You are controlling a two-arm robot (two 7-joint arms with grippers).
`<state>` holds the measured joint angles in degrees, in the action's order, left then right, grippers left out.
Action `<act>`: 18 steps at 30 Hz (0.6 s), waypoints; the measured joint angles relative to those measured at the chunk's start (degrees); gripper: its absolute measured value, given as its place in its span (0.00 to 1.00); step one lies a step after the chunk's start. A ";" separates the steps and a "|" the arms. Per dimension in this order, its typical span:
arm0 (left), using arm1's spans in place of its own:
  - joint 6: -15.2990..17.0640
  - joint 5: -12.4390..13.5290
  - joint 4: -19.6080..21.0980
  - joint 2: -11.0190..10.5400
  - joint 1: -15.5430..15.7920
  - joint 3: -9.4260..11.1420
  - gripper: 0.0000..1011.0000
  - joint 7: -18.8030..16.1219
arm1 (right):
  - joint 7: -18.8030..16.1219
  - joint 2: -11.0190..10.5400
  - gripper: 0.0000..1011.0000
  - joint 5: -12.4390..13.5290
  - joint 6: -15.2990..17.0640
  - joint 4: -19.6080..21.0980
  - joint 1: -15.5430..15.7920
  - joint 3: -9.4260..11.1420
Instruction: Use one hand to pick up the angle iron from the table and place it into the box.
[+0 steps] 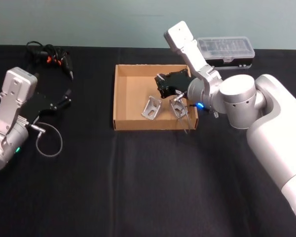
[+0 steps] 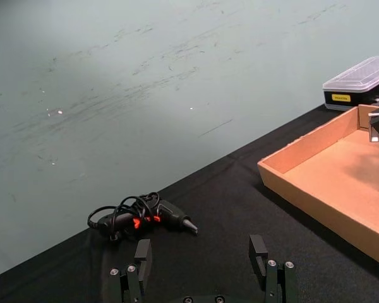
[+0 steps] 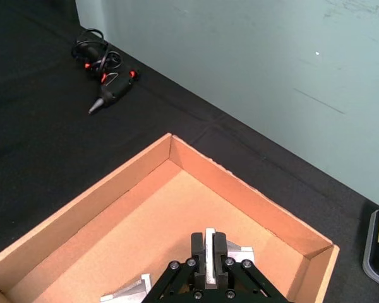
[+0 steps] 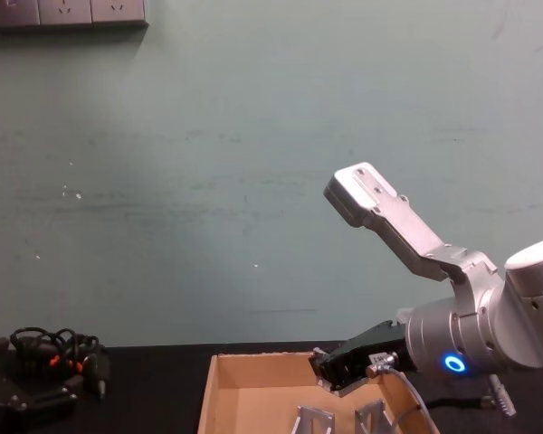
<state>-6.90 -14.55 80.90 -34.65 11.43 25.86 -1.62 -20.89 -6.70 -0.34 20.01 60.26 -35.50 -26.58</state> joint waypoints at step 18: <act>0.00 0.00 0.00 0.00 0.00 0.00 1.00 0.00 | -0.45 0.56 0.25 -0.59 0.52 -0.27 0.07 0.25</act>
<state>-6.91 -14.55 80.90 -34.65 11.43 25.86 -1.62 -21.33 -6.14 -0.93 20.53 59.99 -35.43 -26.33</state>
